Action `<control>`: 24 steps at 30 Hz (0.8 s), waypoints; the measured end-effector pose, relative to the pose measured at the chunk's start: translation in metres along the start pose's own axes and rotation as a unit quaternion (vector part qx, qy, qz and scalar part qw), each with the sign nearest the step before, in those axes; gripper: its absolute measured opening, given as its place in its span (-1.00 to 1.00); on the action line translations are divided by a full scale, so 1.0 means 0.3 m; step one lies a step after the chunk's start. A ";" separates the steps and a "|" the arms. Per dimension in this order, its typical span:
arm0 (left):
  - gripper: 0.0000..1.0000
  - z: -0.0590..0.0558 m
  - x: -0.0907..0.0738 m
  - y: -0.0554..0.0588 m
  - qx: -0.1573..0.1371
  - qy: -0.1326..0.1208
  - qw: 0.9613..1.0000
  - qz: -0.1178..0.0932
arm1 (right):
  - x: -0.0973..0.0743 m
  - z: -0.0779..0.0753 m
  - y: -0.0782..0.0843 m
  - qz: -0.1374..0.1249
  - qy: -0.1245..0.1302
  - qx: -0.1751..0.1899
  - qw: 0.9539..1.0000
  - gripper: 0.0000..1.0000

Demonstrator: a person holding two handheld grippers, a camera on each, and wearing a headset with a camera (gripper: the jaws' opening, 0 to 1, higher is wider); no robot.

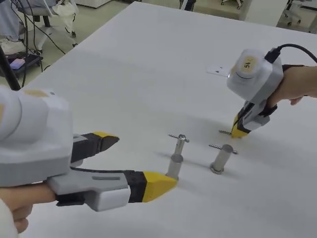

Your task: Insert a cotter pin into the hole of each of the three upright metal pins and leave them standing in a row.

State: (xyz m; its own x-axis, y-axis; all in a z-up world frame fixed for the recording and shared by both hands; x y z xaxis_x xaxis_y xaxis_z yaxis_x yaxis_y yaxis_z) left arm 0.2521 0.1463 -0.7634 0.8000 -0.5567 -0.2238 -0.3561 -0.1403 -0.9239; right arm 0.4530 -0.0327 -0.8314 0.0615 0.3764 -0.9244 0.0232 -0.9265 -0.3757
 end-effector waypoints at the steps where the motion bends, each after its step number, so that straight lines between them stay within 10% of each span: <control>1: 0.64 0.000 -0.001 0.000 0.000 -0.001 1.000 0.001 | 0.000 0.000 0.000 0.000 0.002 0.000 1.000 -0.92; 13: 0.63 -0.043 0.002 -0.019 0.012 0.006 1.000 0.009 | -0.018 0.000 0.024 0.003 0.040 -0.043 0.998 -0.95; 24: 0.60 -0.051 0.001 -0.016 0.020 0.010 1.000 0.017 | -0.126 -0.022 -0.044 -0.074 0.099 -0.046 0.991 -0.96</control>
Point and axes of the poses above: the centre of the closed fingertips' face, and the gripper's own axes: x roughly forward along the fingers, z roughly to its left, y roughly out of its underside, the point moved 4 cm from there along -x, roughly backward along the fingers, and after that the axes turned 12 degrees about -z, right-handed, at the moved point
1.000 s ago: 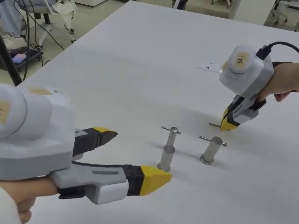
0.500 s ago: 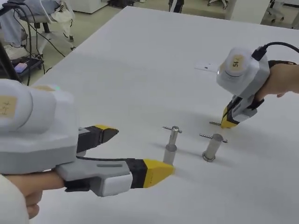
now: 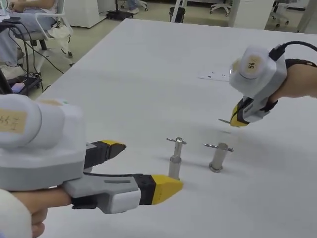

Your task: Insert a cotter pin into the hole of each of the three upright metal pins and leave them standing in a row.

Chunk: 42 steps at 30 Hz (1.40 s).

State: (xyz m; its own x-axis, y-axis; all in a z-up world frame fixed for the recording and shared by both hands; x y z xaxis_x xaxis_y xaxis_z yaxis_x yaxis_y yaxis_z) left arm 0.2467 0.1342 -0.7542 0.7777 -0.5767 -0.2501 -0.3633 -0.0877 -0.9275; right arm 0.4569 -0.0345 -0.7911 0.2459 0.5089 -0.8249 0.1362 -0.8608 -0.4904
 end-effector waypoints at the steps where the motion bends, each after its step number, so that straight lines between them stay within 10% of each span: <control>1: 0.60 0.000 0.000 -0.002 0.001 0.000 1.000 0.000 | -0.011 -0.004 -0.012 -0.012 0.007 0.006 1.000 -0.96; 42: 0.49 -0.054 0.103 -0.074 0.005 0.053 0.999 -0.001 | -0.336 0.298 -0.089 -0.134 0.064 -0.022 0.989 -0.95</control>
Point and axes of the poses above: the centre of the closed fingertips' face, and the gripper's own axes: x roughly forward along the fingers, z roughly to its left, y roughly out of its underside, the point moved 4 cm from there along -x, roughly backward along the fingers, and after that the axes turned 12 degrees about -z, right-handed, at the moved point
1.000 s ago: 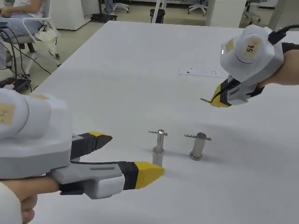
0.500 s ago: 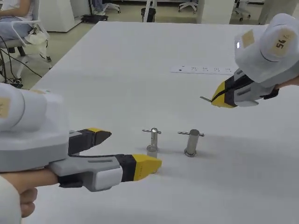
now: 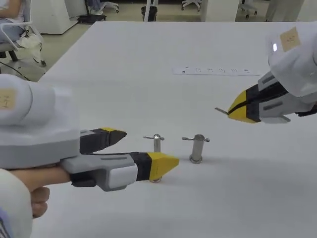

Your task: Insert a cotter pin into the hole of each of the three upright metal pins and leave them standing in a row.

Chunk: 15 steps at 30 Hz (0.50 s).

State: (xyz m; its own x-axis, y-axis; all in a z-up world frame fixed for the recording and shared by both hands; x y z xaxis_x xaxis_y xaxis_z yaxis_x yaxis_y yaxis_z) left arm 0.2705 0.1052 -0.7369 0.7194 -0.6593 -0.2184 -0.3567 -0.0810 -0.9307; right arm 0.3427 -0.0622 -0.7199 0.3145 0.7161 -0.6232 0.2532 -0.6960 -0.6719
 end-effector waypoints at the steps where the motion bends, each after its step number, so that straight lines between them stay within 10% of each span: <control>1: 0.48 -0.002 0.003 -0.002 -0.001 0.002 1.000 0.000 | -0.004 0.010 -0.003 0.000 0.000 0.000 1.000 -0.95; 15: 0.35 -0.039 0.042 -0.036 -0.018 0.037 0.999 -0.011 | -0.001 0.101 -0.041 -0.033 0.008 0.001 0.999 -0.95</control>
Point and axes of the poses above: the centre of the closed fingertips' face, and the gripper's own axes: x roughly forward along the fingers, z roughly to its left, y roughly out of its underside, the point moved 4 cm from there along -x, roughly backward along the fingers, and after that the axes turned 12 degrees about -z, right-handed, at the moved point
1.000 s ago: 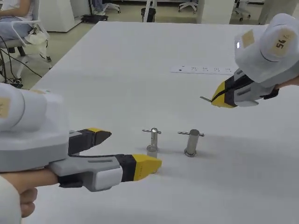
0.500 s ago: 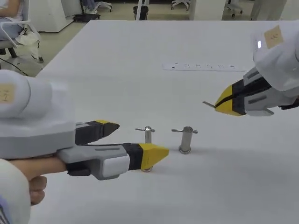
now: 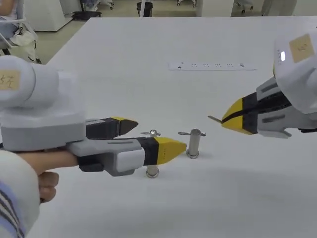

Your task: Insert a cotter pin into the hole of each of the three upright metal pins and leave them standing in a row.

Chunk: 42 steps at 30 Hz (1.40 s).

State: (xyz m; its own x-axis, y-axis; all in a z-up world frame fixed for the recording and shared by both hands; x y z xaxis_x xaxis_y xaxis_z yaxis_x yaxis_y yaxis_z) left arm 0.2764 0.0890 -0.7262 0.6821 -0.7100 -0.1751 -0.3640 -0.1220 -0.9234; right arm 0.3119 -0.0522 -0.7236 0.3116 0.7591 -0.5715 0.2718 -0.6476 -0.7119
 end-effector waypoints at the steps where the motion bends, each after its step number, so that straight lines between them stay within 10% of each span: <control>1: 0.33 -0.003 0.002 -0.001 -0.003 0.002 1.000 -0.001 | 0.001 0.005 -0.002 -0.001 0.000 0.000 1.000 -0.95; 42: -0.47 -0.092 0.080 0.041 -0.144 0.059 0.988 0.019 | 0.043 0.129 -0.086 -0.031 0.021 -0.047 0.998 -0.95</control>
State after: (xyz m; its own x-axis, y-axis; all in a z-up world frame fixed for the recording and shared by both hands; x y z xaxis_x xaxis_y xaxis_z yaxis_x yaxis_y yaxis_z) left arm 0.2709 0.0513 -0.7325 0.5929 -0.7910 -0.1510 -0.5641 -0.2742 -0.7788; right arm 0.2737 -0.0230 -0.7283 0.3285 0.7959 -0.5085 0.3757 -0.6041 -0.7028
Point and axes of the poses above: the centre of the closed fingertips' face, and the gripper's own axes: x roughly forward along the fingers, z roughly to its left, y roughly out of its underside, the point moved 4 cm from there along -x, roughly backward along the fingers, and after that the axes turned 12 degrees about -z, right-handed, at the moved point
